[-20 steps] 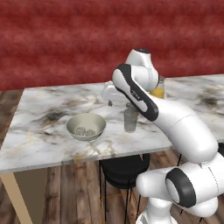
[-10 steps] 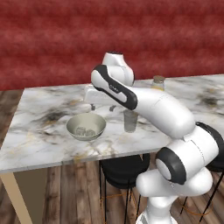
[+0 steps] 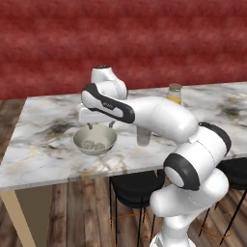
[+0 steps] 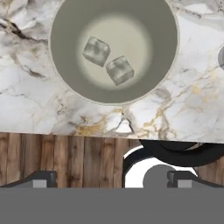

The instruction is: There are two ice cubes in the ice bowl. Place both ice cubes in the glass cup.

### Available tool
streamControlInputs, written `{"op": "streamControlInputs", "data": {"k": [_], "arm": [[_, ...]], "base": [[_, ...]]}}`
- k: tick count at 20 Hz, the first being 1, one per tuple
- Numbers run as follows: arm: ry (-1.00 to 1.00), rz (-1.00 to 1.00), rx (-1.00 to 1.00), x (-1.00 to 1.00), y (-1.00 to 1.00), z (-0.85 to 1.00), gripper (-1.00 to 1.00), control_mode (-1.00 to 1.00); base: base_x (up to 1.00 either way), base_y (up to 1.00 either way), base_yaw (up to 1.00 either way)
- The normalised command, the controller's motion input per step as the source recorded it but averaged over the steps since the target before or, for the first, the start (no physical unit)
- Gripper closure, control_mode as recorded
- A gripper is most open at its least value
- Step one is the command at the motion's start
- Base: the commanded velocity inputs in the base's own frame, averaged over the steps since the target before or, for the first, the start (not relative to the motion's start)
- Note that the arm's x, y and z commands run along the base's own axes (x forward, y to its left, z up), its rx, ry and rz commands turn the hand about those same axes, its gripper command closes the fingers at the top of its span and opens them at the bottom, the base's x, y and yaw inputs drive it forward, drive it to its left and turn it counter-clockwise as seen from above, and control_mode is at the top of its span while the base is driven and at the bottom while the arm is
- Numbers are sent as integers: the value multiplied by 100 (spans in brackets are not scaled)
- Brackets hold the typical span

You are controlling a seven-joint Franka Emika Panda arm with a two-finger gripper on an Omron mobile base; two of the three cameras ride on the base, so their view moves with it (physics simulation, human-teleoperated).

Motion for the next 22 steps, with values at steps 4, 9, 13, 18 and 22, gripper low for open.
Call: {"op": "streamControlInputs", "data": {"k": [4, 9, 13, 18, 22], "arm": [[-2, 0, -6, 16, 4, -36, -100, -100], [-11, 0, -1, 30, 0, -43, -100, -100], [-11, 0, 0, 21, -1, -24, -100, -100], [-4, 0, 4, 46, -1, -26, -100, -100], [0, 0, 4, 41, 0, -12, -100, -100]], "base": [[0, 0, 0], [0, 0, 0], [0, 0, 0], [0, 0, 0], [0, 0, 0]]}}
